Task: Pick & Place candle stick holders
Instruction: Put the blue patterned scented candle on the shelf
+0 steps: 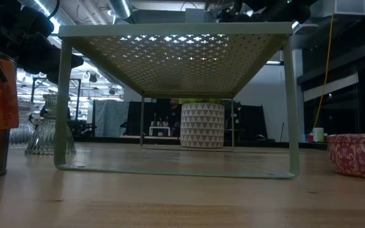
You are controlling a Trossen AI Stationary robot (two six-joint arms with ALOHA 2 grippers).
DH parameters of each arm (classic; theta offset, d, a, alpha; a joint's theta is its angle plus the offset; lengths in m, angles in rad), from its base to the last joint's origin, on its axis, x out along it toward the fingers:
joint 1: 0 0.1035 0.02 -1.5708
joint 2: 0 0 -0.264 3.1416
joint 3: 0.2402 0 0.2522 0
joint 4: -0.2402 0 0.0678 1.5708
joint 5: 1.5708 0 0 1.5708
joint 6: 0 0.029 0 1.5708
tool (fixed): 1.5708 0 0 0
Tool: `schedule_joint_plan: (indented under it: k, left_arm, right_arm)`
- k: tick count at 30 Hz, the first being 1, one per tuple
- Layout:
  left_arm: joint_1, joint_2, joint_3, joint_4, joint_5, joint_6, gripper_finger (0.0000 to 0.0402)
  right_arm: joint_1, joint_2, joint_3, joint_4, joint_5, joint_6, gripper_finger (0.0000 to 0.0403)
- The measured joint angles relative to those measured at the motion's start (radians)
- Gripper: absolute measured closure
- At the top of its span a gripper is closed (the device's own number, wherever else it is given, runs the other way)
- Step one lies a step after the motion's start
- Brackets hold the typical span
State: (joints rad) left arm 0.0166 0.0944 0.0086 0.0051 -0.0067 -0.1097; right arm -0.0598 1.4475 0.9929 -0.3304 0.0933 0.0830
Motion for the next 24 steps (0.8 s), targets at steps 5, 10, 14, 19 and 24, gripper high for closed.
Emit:
schedule_joint_plan:
  k: [5,10,14,19,24]
  left_arm:
    - [0.000,0.000,0.000,0.000,0.000,0.000,0.0395]
    - [0.000,0.000,0.000,0.000,0.000,0.000,0.0395]
    - [0.000,0.000,0.000,0.000,0.000,0.000,0.0395]
    - [0.000,0.000,0.000,0.000,0.000,0.000,0.0395]
    - [0.000,0.000,0.000,0.000,0.000,0.000,0.0395]
  right_arm:
    - [0.000,0.011,-0.001,0.031,0.000,-0.024,0.0202]
    - [0.000,0.021,0.000,0.065,-0.001,-0.024,0.0202]
    - [0.000,0.027,0.000,0.083,-0.001,-0.037,0.0202]
    - [0.000,0.027,0.000,0.108,-0.001,-0.039,0.0202]
    - [0.000,0.027,0.000,0.116,0.000,-0.039,0.0202]
